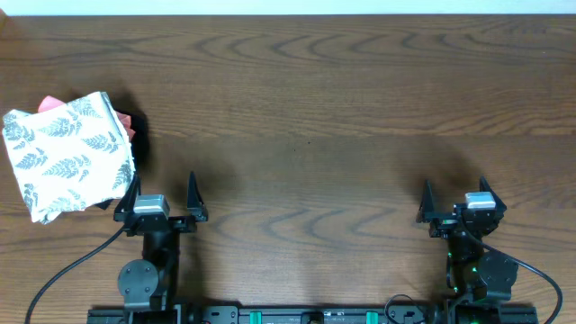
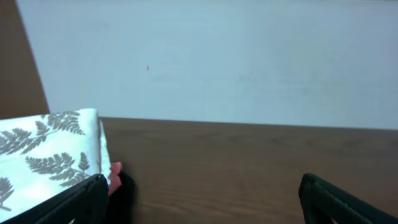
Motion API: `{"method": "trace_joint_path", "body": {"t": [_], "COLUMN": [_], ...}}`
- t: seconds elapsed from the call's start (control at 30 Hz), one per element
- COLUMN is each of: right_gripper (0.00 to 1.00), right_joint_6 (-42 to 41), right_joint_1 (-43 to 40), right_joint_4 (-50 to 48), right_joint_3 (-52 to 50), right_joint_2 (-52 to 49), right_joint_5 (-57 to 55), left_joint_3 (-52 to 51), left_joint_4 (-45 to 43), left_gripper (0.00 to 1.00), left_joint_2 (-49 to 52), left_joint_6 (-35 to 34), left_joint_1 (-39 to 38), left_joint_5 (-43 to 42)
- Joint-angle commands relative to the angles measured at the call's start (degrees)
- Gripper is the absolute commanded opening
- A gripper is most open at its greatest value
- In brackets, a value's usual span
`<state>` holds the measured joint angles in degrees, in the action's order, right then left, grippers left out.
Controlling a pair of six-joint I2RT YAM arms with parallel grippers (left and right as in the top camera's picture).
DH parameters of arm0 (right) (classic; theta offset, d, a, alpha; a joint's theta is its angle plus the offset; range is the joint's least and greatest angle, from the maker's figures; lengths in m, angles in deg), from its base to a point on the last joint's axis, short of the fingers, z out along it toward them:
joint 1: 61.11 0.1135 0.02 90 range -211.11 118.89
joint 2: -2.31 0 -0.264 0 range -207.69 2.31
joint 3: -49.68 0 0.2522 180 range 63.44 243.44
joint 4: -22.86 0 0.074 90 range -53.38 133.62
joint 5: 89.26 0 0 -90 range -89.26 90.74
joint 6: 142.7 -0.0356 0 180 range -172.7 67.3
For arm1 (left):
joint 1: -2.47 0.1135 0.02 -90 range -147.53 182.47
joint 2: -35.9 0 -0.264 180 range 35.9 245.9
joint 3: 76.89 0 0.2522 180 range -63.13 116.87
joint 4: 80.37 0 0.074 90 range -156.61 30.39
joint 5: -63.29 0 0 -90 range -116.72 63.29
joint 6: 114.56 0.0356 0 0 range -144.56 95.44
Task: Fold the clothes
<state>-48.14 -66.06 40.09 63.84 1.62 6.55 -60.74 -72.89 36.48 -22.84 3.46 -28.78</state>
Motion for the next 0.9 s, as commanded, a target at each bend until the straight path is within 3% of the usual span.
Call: {"method": "trace_joint_path", "body": {"t": [0.0, 0.2, 0.87], "right_gripper": [0.99, 0.99, 0.99], "right_joint_6": [-0.9, -0.9, -0.9], "right_joint_1": [0.5, 0.5, 0.5], "right_joint_4": [0.2, 0.2, 0.2], "right_joint_3": [-0.1, -0.1, -0.1], "right_joint_2": [0.4, 0.4, 0.4], "right_joint_5": [0.0, 0.0, 0.0], "left_joint_3": [-2.2, -2.2, -2.2], "left_joint_4": [1.1, 10.3, 10.4], "left_gripper": [0.98, 0.98, 0.98], "left_joint_2": [-0.5, -0.5, -0.3], "left_joint_6": [-0.1, -0.1, 0.0], "left_joint_1": [-0.3, -1.0, -1.2], "left_joint_5": [2.7, 2.5, 2.6]}}
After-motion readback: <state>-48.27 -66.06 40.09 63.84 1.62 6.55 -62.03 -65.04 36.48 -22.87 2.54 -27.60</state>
